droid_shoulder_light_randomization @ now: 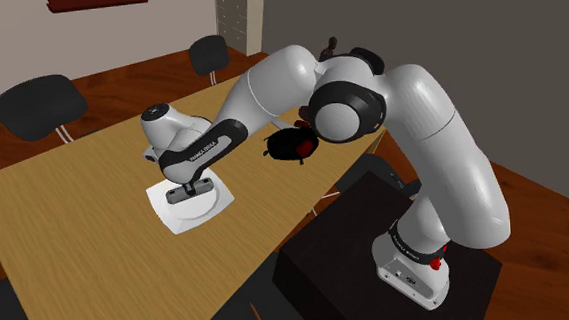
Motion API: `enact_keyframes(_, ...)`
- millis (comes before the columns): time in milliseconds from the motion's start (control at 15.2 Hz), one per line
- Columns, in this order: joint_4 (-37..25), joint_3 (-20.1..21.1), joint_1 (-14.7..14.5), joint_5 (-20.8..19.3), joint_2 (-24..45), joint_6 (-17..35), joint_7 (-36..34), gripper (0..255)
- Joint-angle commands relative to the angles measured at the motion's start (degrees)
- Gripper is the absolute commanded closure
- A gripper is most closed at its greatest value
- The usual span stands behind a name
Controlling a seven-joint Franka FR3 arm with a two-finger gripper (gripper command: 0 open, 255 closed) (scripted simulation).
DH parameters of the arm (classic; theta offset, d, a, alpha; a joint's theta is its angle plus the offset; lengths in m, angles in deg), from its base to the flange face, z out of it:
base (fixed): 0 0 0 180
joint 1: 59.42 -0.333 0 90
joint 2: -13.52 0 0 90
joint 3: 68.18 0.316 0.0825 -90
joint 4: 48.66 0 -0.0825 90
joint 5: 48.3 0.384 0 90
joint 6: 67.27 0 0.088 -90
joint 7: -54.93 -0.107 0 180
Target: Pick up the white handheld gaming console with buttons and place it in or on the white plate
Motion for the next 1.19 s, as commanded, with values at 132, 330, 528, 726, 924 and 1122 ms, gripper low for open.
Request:
enact_keyframes(132,0.0,0.0,0.0,0.0,0.0,0.0,0.0,0)
enact_keyframes(330,0.0,0.0,0.0,0.0,0.0,0.0,0.0,0)
enact_keyframes(528,0.5,0.3,-0.1,0.2,-2.7,-2.2,0.1,0)
enact_keyframes(726,0.6,0.5,-0.2,0.5,-4.9,-4.2,0.2,0)
enact_keyframes(924,0.6,0.5,-0.2,0.5,-4.9,-4.2,0.2,0)
enact_keyframes(1122,0.6,0.5,-0.2,0.5,-4.9,-4.2,0.2,0)
